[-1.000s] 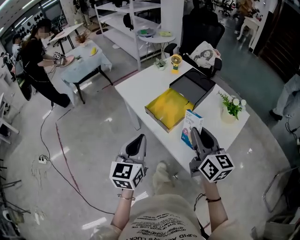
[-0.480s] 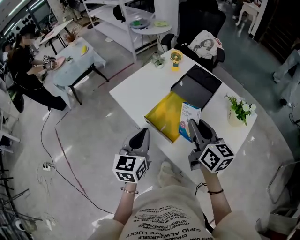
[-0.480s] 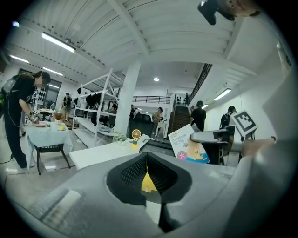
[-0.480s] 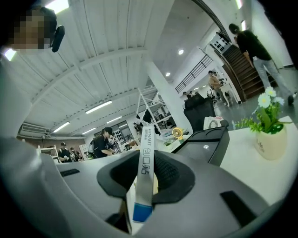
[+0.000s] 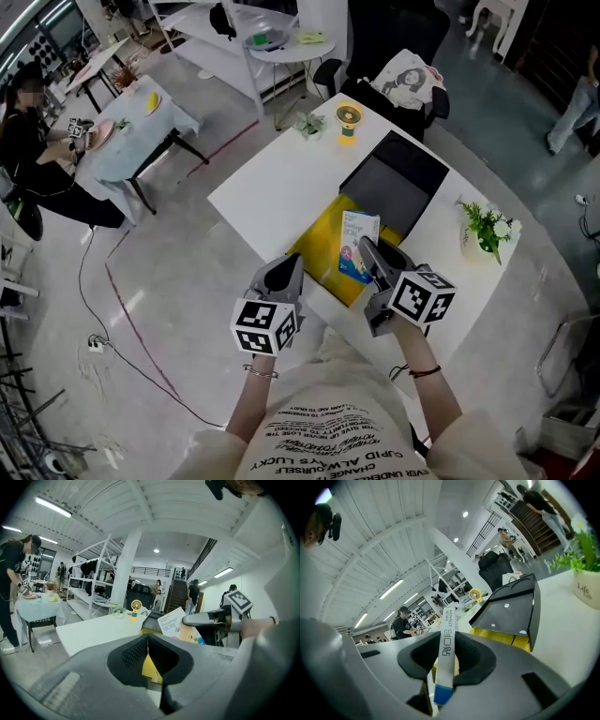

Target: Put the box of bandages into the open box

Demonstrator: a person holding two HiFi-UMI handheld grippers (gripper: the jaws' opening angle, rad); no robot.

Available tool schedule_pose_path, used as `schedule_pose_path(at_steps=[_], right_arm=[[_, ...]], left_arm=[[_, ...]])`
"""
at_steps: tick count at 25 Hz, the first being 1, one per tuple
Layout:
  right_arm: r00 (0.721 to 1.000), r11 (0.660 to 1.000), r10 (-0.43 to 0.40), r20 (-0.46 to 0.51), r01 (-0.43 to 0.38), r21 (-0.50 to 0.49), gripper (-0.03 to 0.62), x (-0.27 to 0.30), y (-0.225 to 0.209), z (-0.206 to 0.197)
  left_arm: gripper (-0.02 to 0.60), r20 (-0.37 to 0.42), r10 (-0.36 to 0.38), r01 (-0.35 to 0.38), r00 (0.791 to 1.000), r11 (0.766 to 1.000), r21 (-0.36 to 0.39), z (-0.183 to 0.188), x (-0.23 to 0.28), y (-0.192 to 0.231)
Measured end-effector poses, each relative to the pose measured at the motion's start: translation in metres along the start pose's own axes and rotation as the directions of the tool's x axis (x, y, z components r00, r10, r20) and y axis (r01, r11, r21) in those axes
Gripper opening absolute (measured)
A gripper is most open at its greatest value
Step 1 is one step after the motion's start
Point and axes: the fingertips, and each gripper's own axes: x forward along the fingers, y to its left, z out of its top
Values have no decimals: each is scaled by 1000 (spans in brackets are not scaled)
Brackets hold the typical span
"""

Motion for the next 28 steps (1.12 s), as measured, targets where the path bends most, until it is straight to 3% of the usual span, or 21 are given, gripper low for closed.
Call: schedule_pose_path(at_steps=[18,28], right_arm=[[981,982,-37,-192,71,173,91,52,-30,-40],[970,931,-99,-224,169,323,91,63,-46,-52]], left_arm=[[23,-144,-126,118,982,991,-67,-24,53,14],[23,-203,-214,202,956,976,-76,-30,73,11]])
